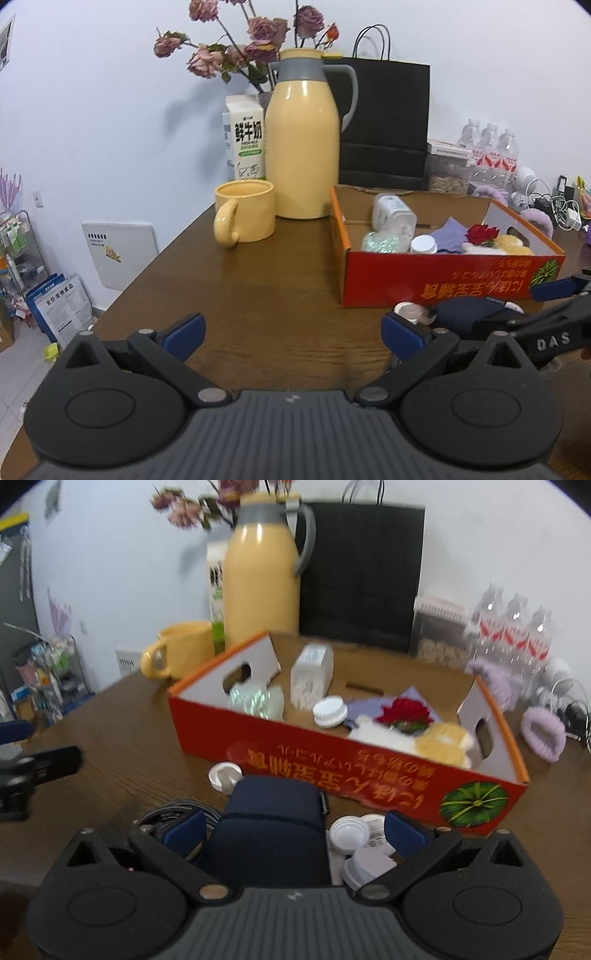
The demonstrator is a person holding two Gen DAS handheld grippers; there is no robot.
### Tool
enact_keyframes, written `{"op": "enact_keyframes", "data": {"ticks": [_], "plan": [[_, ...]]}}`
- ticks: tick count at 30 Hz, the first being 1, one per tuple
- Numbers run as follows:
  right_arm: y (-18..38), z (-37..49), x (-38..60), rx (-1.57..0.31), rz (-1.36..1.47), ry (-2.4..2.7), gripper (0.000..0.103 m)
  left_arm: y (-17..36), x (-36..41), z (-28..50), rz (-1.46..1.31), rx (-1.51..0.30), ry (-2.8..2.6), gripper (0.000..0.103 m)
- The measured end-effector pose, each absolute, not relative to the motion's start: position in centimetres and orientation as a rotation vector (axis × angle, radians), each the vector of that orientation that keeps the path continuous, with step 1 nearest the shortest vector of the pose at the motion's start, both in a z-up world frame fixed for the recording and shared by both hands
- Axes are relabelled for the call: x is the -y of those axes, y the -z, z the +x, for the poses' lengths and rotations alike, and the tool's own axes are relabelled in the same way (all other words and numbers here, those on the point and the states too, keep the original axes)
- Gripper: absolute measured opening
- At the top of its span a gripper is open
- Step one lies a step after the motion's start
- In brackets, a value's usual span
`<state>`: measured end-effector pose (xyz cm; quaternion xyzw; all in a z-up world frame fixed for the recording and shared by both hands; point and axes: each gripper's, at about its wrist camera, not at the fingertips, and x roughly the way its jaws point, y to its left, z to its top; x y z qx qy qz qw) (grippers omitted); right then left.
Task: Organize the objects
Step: 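Move both grippers back to the navy pouch and braided cable, then grasp the navy pouch with the right gripper while the left grasps the braided cable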
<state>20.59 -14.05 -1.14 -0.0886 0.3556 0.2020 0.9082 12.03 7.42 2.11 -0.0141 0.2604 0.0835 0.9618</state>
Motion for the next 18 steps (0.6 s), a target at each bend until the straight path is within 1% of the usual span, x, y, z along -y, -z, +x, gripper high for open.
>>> {"op": "enact_keyframes", "data": {"ticks": [2,3,5,8,9,16,18], "plan": [[1.6,21.0,13.6,-0.752,-0.191,-0.414,0.100,-1.9,-8.0,12.0,-0.037,-0.533,-0.170,0.103],[1.8,21.2,13.2,-0.762,-0.201,-0.411,0.095,-1.8,-8.2,12.0,-0.041,-0.536,-0.171,0.103],[2.3,21.4,12.8,-0.784,-0.218,-0.408,0.090,-1.5,-8.7,12.0,-0.046,-0.541,-0.171,0.103],[2.6,21.4,12.7,-0.809,-0.205,-0.429,0.078,-1.2,-9.2,12.0,-0.056,-0.548,-0.168,0.103],[2.6,21.4,12.7,-0.812,-0.195,-0.436,0.071,-1.0,-9.3,12.1,-0.059,-0.551,-0.169,0.103],[2.0,20.8,12.9,-0.772,-0.184,-0.429,0.063,-0.2,-9.8,12.1,-0.074,-0.569,-0.164,0.103],[1.6,20.4,13.2,-0.754,-0.178,-0.430,0.062,-0.2,-9.8,12.0,-0.077,-0.572,-0.163,0.103]]}}
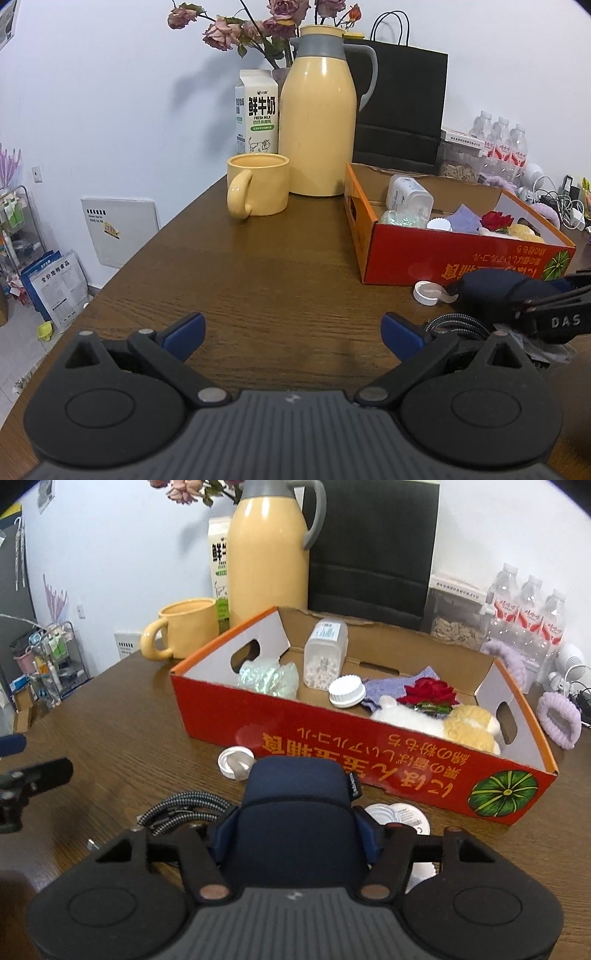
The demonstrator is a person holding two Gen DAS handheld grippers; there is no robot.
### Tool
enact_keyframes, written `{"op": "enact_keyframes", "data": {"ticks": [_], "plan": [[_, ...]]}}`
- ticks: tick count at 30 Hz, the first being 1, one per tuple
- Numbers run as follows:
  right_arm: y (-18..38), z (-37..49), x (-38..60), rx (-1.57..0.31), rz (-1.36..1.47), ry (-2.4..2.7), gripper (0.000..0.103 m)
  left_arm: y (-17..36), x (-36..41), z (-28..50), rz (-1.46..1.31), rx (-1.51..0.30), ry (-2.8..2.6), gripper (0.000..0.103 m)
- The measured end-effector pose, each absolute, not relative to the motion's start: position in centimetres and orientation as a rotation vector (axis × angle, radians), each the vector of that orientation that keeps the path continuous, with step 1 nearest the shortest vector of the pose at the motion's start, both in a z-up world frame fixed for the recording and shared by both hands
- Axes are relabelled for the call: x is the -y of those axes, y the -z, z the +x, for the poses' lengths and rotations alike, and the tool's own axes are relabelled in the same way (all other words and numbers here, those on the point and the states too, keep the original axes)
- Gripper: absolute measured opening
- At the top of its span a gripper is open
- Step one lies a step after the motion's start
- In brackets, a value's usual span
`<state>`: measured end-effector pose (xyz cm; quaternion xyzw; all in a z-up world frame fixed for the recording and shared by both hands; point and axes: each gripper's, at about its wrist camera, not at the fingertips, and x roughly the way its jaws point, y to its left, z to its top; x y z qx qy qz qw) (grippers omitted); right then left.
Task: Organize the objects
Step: 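Grasp the navy pouch with the right gripper while the left grasps the braided cable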
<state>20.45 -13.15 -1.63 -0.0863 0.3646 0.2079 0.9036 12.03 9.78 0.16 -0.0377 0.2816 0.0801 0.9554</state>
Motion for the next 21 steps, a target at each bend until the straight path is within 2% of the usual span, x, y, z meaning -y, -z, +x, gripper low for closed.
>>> {"op": "enact_keyframes", "data": {"ticks": [5,12,21], "plan": [[0.7,19.3,14.2,-0.690,-0.148,-0.437,0.061,-0.2,-9.2,12.1,-0.075,-0.574,-0.143,0.103],[-0.8,15.3,17.4,-0.495,-0.084,-0.431,0.061,-0.2,-6.4,12.8,-0.045,-0.606,-0.053,0.103],[0.1,12.8,21.1,-0.371,-0.062,-0.389,0.061,1.2,-1.1,14.1,0.068,-0.705,0.099,0.103]]}}
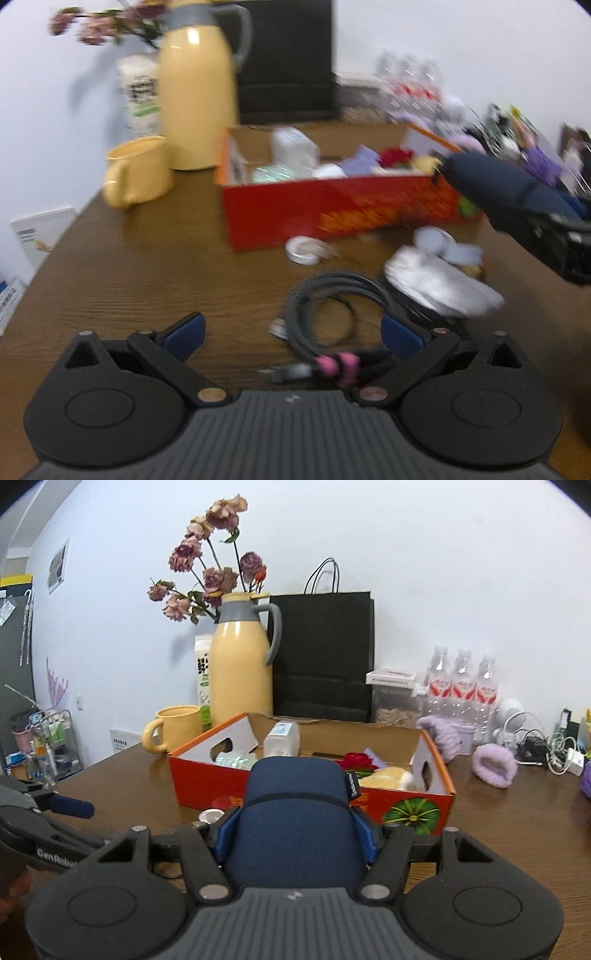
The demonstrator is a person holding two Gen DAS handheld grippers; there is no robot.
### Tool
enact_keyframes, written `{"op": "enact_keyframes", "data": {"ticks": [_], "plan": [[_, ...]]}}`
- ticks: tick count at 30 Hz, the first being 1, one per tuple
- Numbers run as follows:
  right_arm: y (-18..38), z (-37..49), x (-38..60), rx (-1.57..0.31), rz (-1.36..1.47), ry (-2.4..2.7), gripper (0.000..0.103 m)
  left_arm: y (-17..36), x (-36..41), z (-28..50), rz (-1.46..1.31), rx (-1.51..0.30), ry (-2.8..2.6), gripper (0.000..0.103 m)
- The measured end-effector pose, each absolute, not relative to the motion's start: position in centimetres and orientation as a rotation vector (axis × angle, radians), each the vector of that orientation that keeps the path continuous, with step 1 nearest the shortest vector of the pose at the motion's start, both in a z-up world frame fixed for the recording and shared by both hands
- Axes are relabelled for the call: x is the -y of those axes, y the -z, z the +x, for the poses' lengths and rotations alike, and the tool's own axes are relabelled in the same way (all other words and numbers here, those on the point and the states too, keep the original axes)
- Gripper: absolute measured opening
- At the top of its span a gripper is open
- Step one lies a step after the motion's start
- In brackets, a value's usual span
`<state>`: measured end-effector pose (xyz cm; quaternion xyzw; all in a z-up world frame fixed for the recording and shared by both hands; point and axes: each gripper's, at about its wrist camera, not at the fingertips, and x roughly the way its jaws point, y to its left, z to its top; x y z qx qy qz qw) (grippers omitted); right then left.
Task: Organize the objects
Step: 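Grasp the navy pouch with the right gripper while the left grasps the braided cable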
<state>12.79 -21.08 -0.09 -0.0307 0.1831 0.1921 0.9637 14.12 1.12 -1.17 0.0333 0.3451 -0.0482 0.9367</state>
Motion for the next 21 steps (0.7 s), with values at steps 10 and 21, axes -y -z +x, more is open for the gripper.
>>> {"op": "enact_keyframes", "data": {"ticks": [10,21], "plan": [[1.9,14.0,23.4,-0.349,-0.006,-0.374,0.061,2.2,1.7,16.0,0.161,-0.780,0.146,0.103],[2.8,13.8,23.8,-0.348,0.013,-0.370,0.061,3.5,1.8,17.6,0.131,-0.819,0.156,0.103]]}}
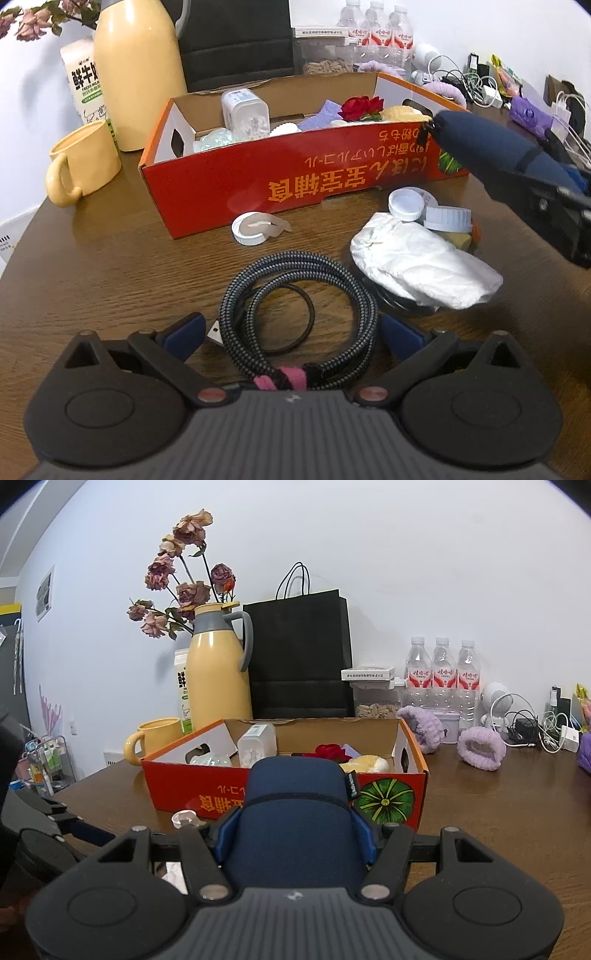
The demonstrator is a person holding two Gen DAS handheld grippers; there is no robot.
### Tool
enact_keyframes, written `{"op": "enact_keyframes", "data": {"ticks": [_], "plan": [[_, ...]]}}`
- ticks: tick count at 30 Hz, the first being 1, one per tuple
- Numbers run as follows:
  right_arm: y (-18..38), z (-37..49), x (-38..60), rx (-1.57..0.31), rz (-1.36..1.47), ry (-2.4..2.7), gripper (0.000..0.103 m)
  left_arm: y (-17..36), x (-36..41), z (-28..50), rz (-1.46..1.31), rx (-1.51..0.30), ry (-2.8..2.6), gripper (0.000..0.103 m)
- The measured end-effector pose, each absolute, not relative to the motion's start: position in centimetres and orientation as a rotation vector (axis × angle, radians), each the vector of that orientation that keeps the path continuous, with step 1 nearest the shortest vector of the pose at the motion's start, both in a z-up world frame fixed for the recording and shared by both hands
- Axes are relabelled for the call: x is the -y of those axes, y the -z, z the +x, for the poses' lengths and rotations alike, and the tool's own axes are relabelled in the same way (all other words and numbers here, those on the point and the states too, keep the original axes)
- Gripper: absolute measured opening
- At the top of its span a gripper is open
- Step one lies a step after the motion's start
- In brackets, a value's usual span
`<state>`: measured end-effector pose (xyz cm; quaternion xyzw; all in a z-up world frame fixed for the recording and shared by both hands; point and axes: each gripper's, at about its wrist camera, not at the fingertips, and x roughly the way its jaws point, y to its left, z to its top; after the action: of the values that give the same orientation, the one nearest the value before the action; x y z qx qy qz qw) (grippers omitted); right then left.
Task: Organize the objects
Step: 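Grasp the navy pouch with the right gripper while the left grasps the braided cable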
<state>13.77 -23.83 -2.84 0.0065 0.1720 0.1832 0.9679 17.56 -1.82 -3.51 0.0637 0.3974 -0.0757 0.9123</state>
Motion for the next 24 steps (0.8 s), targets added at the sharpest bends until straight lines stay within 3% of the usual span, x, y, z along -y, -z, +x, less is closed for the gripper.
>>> {"op": "enact_keyframes", "data": {"ticks": [10,14,24], "plan": [[3.2,13.2,23.0,-0.341,-0.023,-0.365,0.061,4.0,1.4,17.1,0.082,-0.779,0.147,0.103],[3.4,13.1,22.7,-0.343,-0.038,-0.363,0.061,4.0,1.3,16.5,0.070,-0.736,0.129,0.090],[3.4,12.9,22.6,-0.335,-0.050,-0.349,0.061,3.5,0.2,15.0,-0.012,-0.667,0.087,0.089]]}}
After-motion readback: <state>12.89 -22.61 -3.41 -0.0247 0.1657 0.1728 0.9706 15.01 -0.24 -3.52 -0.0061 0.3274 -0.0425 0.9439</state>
